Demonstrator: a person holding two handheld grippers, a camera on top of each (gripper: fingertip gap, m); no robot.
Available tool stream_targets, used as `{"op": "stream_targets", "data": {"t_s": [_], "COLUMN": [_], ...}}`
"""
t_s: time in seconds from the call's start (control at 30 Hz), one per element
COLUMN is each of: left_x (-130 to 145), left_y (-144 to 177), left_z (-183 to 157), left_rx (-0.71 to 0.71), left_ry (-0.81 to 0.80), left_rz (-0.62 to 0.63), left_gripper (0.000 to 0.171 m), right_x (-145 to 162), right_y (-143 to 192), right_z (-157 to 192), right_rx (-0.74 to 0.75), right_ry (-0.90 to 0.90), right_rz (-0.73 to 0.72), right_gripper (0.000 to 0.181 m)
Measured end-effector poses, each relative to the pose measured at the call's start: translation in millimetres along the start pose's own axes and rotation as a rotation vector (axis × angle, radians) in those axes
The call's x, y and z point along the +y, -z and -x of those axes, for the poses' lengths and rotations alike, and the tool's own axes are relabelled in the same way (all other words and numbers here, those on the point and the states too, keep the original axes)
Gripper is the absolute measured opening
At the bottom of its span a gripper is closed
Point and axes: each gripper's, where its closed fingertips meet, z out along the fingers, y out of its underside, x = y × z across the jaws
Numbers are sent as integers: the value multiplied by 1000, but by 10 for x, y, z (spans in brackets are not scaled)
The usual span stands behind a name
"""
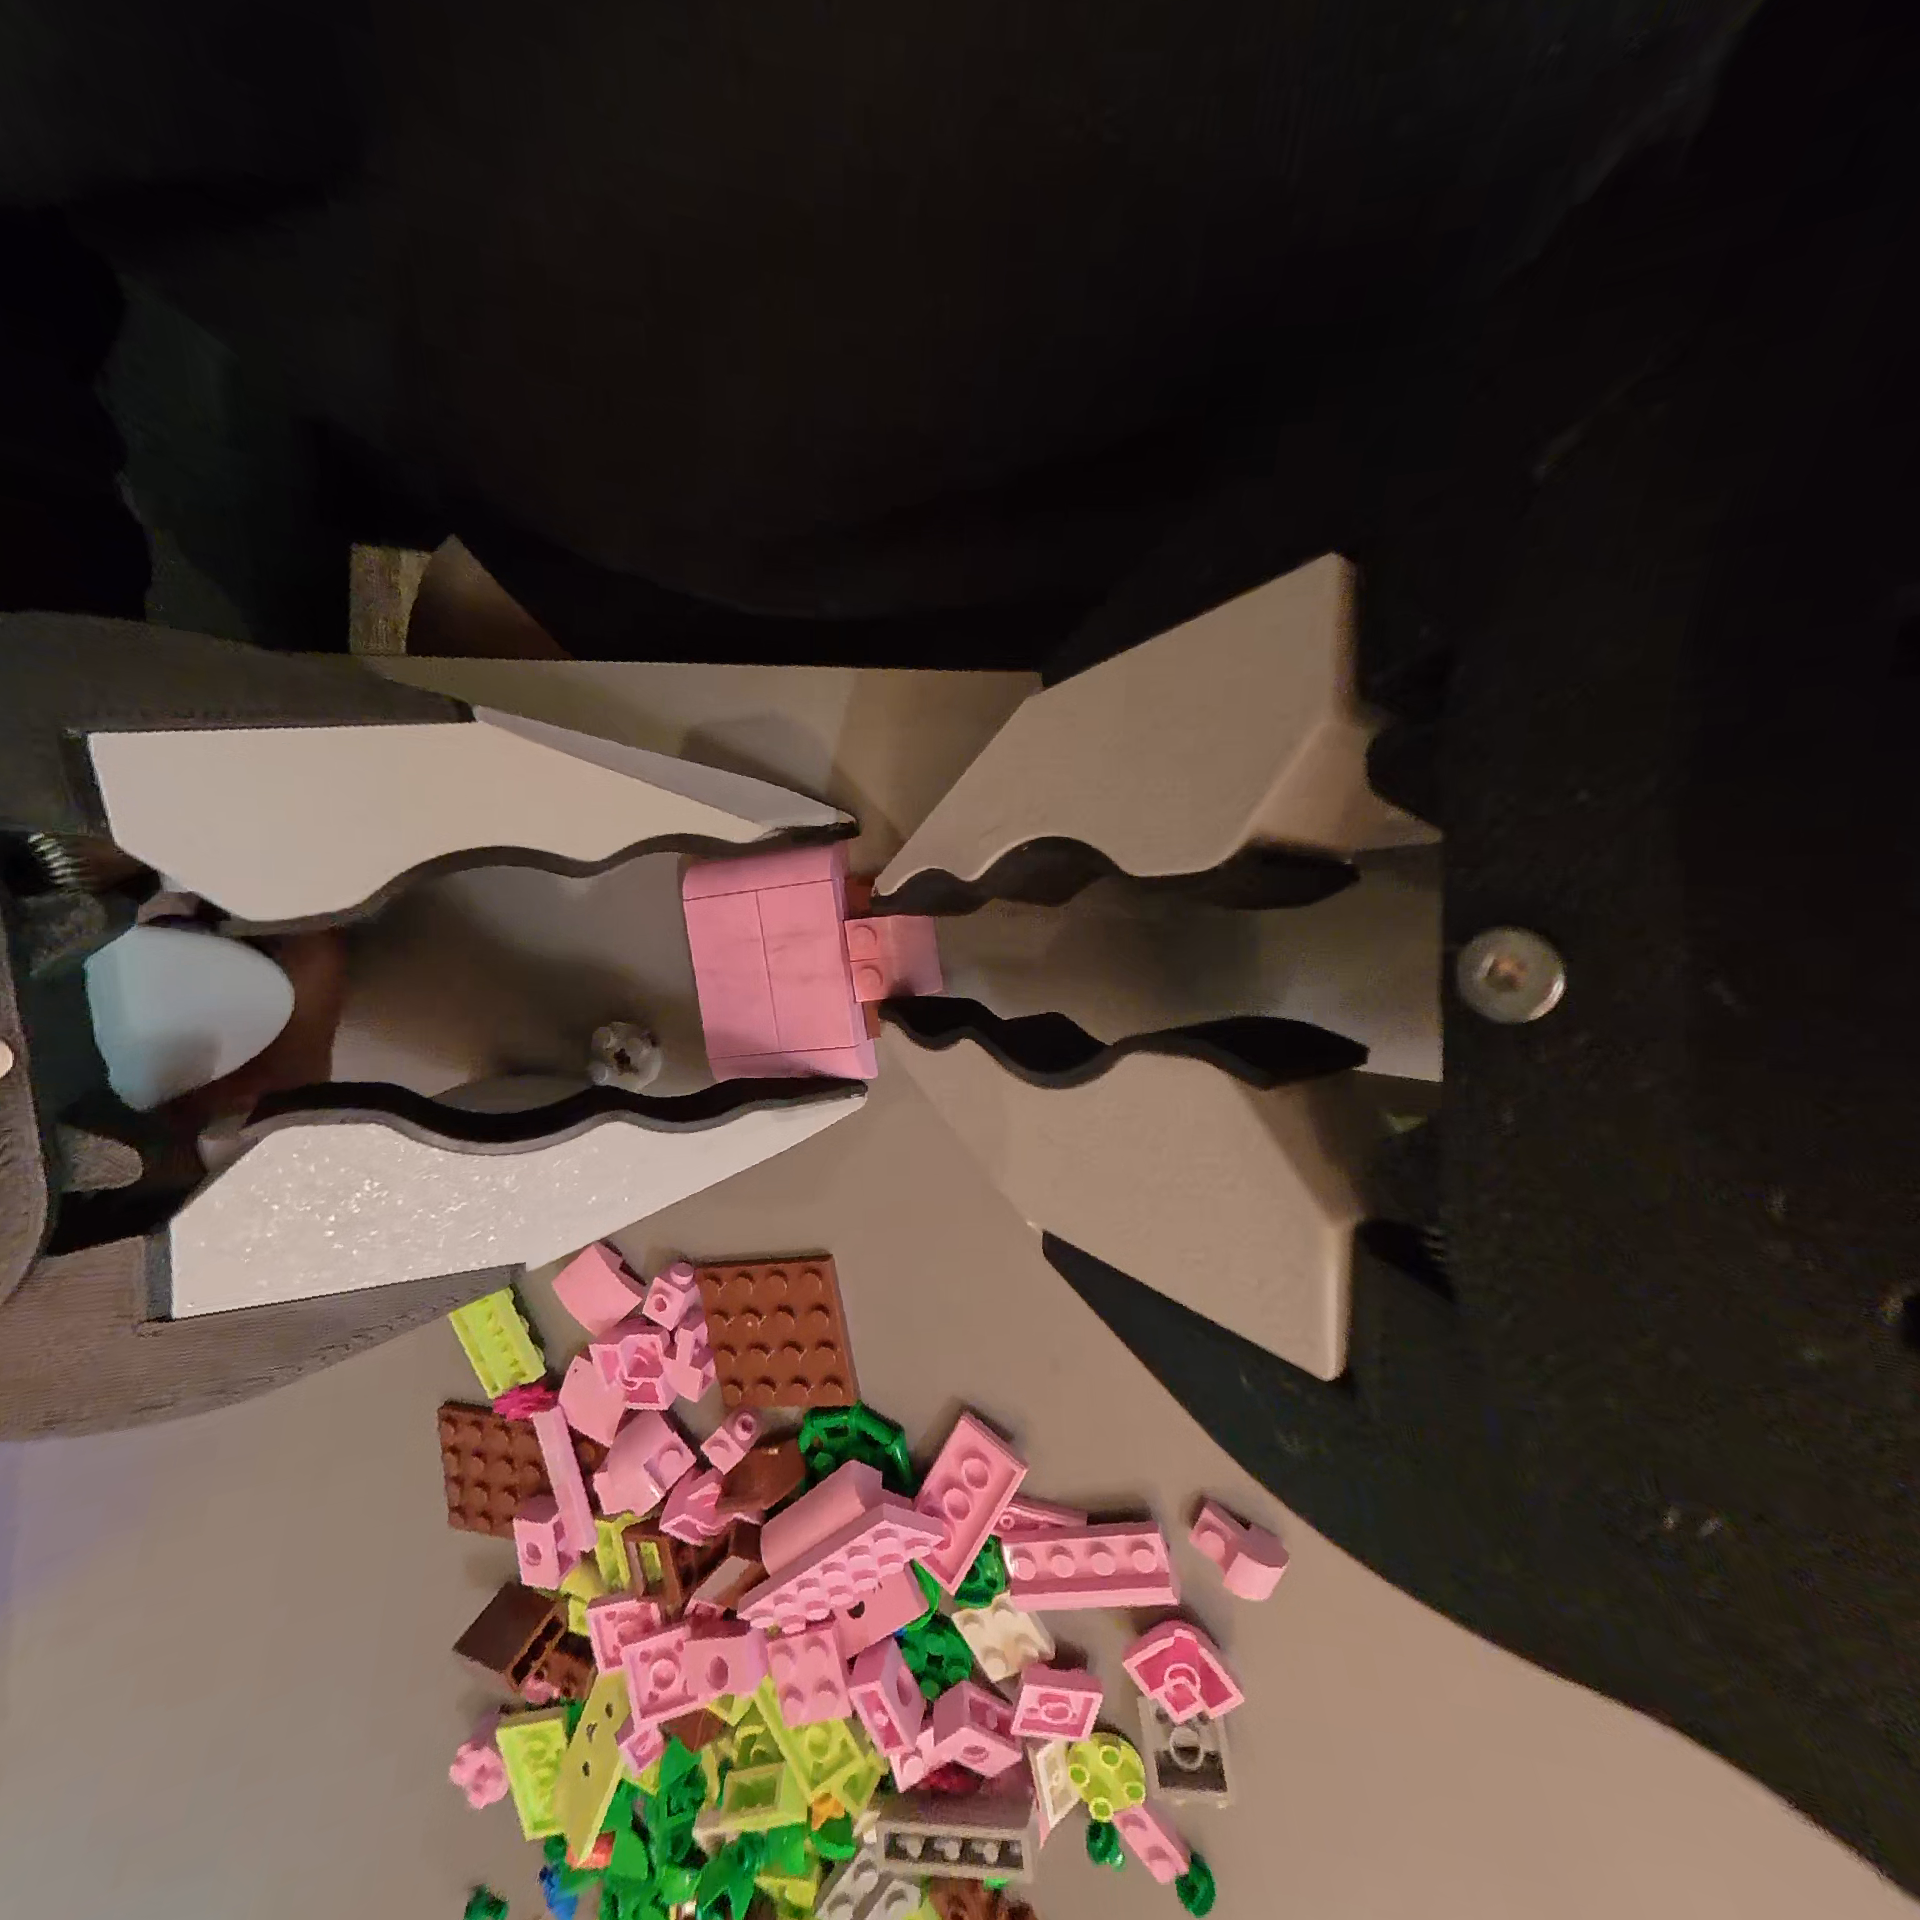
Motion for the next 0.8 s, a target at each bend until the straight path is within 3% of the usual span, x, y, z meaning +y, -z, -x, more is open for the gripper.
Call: {"op": "stream_targets", "data": {"t_s": [0.17, 0.53, 0.7, 0.73, 0.77, 0.8], "left_x": [10, -1, -31, -86, -144, -107], "left_y": [15, 35, 70, 127, 188, 204], "left_z": [-6, -23, -48, -21, 35, 77], "left_rx": [51, 37, 147, 161, 137, 106], "left_ry": [-8, 127, 263, 281, 286, 280], "left_rz": [55, 50, -54, -106, -162, -141], "left_gripper": [13, 11, 10, 0, 0, 0], "right_x": [-1, -7, -16, -18, -23, -30], "right_y": [-11, -22, -27, -26, -27, -30], "right_z": [6, 19, 24, 23, 18, 4], "right_rx": [-2, 6, 2, 0, 3, 10], "right_ry": [16, -8, -2, -3, -1, -5], "right_rz": [28, 53, 38, 26, 11, -5], "right_gripper": [47, 47, 47, 47, 46, 47]}}
